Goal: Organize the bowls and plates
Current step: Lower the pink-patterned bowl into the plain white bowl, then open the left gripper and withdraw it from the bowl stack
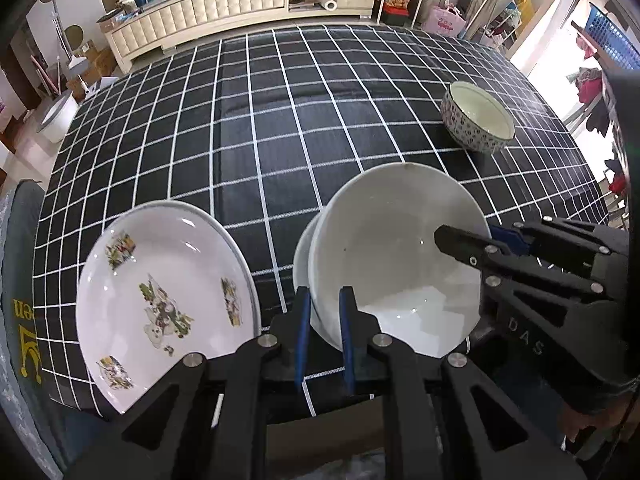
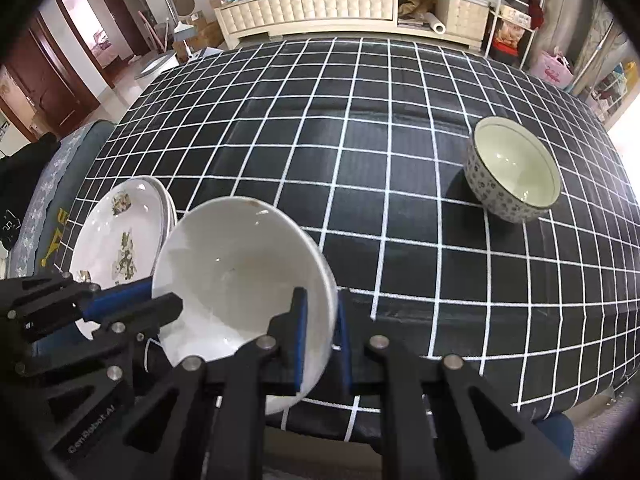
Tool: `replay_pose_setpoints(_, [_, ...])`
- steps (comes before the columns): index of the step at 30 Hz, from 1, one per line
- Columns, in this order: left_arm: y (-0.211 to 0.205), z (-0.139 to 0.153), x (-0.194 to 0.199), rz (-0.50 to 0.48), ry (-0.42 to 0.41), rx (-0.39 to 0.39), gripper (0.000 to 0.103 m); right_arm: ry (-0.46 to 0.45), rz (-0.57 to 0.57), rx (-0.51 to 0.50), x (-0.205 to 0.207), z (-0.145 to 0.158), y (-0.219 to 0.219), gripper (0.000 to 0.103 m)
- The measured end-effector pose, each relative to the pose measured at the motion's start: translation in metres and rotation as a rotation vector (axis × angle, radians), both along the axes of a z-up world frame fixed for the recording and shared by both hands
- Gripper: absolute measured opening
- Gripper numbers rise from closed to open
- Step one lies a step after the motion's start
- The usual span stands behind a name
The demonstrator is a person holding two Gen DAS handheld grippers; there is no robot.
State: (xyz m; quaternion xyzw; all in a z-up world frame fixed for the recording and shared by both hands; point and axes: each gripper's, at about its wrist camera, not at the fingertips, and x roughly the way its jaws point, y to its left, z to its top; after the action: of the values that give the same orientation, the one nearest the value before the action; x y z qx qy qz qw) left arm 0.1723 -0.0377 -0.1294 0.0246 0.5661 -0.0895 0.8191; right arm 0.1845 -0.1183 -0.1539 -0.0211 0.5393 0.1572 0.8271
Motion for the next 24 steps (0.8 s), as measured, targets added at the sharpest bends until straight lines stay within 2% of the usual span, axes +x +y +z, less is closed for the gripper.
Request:
replay_pose_setpoints(21, [0.0038, -0.0098, 0.0062, 0.023, 0.032, -0.011, 0.013, 0.037, -0.002, 0.002, 0.0012, -0.0040, 0.0015, 0.018])
replay_pose_setpoints(22, [0.0046, -0.0092, 0.0058, 0.025, 0.032, -0.018, 0.014, 0.036, -0.005, 0.004, 0.0002, -0.0033, 0.0010, 0.020])
replay_pose_setpoints(24, [0.0063, -0.0056, 0.0044, 0.031, 0.019, -0.034, 0.021, 0.023, -0.020, 0.008, -0.0025, 0.0010, -0.0036, 0.030])
